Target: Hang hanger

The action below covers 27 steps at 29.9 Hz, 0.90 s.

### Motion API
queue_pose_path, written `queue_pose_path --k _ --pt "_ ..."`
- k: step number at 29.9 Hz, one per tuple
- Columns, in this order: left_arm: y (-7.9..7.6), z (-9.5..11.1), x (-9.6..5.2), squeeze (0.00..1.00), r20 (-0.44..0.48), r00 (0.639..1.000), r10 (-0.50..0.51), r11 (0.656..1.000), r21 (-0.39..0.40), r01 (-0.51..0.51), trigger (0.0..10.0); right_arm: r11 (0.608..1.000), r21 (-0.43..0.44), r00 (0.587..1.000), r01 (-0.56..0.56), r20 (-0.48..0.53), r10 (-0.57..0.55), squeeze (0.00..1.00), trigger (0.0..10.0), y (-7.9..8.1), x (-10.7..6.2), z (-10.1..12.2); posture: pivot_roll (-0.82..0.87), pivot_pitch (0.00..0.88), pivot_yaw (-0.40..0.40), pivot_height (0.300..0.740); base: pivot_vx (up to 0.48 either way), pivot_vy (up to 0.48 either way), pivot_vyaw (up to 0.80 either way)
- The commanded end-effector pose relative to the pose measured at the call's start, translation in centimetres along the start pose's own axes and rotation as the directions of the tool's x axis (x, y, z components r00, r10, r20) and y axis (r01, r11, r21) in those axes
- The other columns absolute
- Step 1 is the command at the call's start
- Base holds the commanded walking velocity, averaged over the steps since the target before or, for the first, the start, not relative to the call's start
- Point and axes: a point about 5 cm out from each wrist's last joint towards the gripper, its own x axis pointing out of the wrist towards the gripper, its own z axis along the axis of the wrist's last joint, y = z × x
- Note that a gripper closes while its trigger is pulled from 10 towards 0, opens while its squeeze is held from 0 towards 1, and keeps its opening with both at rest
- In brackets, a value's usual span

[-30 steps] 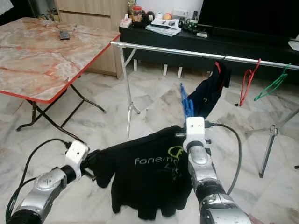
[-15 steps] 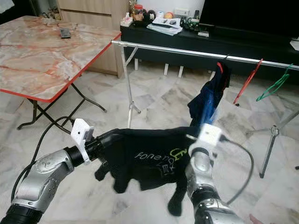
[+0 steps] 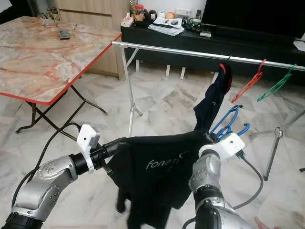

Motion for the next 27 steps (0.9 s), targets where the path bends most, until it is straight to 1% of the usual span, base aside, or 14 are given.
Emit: queue_pose_path --k 1,2,3,6,11,12,15,16,18,22,23,24,25,27 --pt "-0.4 0.4 -0.1 0.00 0.003 1.000 -0.024 1.000 0.004 0.024 0.0 0.999 -0.035 1.000 -0.012 0.018 0.013 0.00 10.0 0.4 0.4 1.1 0.12 0.077 -0.066 0.740 0.000 0.000 0.00" --pt "-0.4 0.4 -0.1 0.00 0.002 1.000 -0.020 1.000 0.004 0.020 0.0 0.988 -0.152 0.999 -0.034 -0.042 0.028 0.00 10.0 0.4 0.3 0.2 0.12 0.079 -0.068 0.740 0.000 0.000 0.00" --pt "-0.4 0.4 -0.1 0.00 0.002 1.000 -0.020 1.000 0.004 0.020 0.0 0.988 -0.152 0.999 -0.034 -0.042 0.028 0.00 10.0 0.4 0.3 0.2 0.12 0.079 -0.068 0.740 0.000 0.000 0.00" --pt "-0.5 0.4 -0.1 0.00 -0.005 1.000 -0.014 1.000 0.002 0.014 0.0 0.928 -0.361 0.983 -0.099 -0.180 0.035 0.00 10.0 -0.1 -0.1 -1.8 0.12 0.080 -0.069 0.740 0.000 0.000 0.00" --pt "-0.7 0.3 -0.2 0.00 -0.021 1.000 -0.013 1.000 -0.002 0.013 0.0 0.870 -0.461 0.954 -0.174 -0.299 0.032 0.00 10.0 -1.0 -0.6 -3.3 0.12 0.080 -0.069 0.740 0.000 0.000 0.00" --pt "-0.7 0.2 -0.2 0.00 -0.026 1.000 -0.013 1.000 -0.002 0.013 0.0 0.810 -0.537 0.935 -0.233 -0.354 0.035 0.00 10.0 -1.4 -0.8 -3.8 0.12 0.080 -0.070 0.740 0.000 0.000 0.00" --pt "-0.7 0.1 -0.1 0.00 -0.034 0.999 -0.014 1.000 -0.001 0.014 0.0 0.684 -0.640 0.898 -0.350 -0.436 0.052 0.00 10.0 -1.9 -1.2 -4.7 0.11 0.081 -0.071 0.740 0.000 0.000 0.00" --pt "-0.7 0.1 -0.1 0.00 -0.034 0.999 -0.014 1.000 -0.001 0.014 0.0 0.684 -0.640 0.898 -0.350 -0.436 0.052 0.00 10.0 -1.9 -1.2 -4.7 0.11 0.081 -0.071 0.740 0.000 0.000 0.00" --pt "-0.7 0.0 -0.1 0.00 -0.040 0.999 -0.010 1.000 0.002 0.010 0.0 0.615 -0.674 0.874 -0.409 -0.483 0.052 0.00 10.0 -2.2 -1.5 -5.1 0.11 0.080 -0.071 0.740 0.000 0.000 0.00" --pt "-0.8 -0.2 -0.1 0.00 -0.050 0.999 -0.001 1.000 0.009 0.002 0.0 0.532 -0.685 0.823 -0.497 -0.566 0.041 0.00 10.0 -3.0 -1.9 -5.6 0.11 0.079 -0.072 0.740 0.000 0.000 0.00" --pt "-0.8 -0.3 0.0 0.00 -0.054 0.999 -0.001 1.000 0.016 0.002 1.4 0.511 -0.682 0.807 -0.524 -0.589 0.042 0.00 10.0 -3.2 -2.0 -5.8 0.11 0.079 -0.072 0.740 0.000 0.000 0.00" --pt "-0.9 -0.3 0.0 0.00 -0.056 0.998 -0.001 1.000 0.022 0.003 7.4 0.496 -0.679 0.796 -0.541 -0.603 0.042 0.00 10.0 -3.2 -2.1 -6.0 0.11 0.079 -0.072 0.740 0.000 0.000 0.00" --pt "-0.8 -0.4 0.1 0.00 -0.064 0.998 0.004 0.999 0.035 -0.002 10.0 0.473 -0.679 0.783 -0.562 -0.620 0.040 0.00 10.0 -3.3 -2.2 -6.2 0.11 0.079 -0.072 0.740 0.000 0.000 0.00" --pt "-0.7 -0.6 0.1 0.00 -0.074 0.997 0.020 0.999 0.048 -0.017 10.0 0.428 -0.678 0.759 -0.598 -0.650 0.031 0.00 10.0 -3.6 -2.5 -6.5 0.11 0.079 -0.073 0.740 0.000 0.000 0.00"
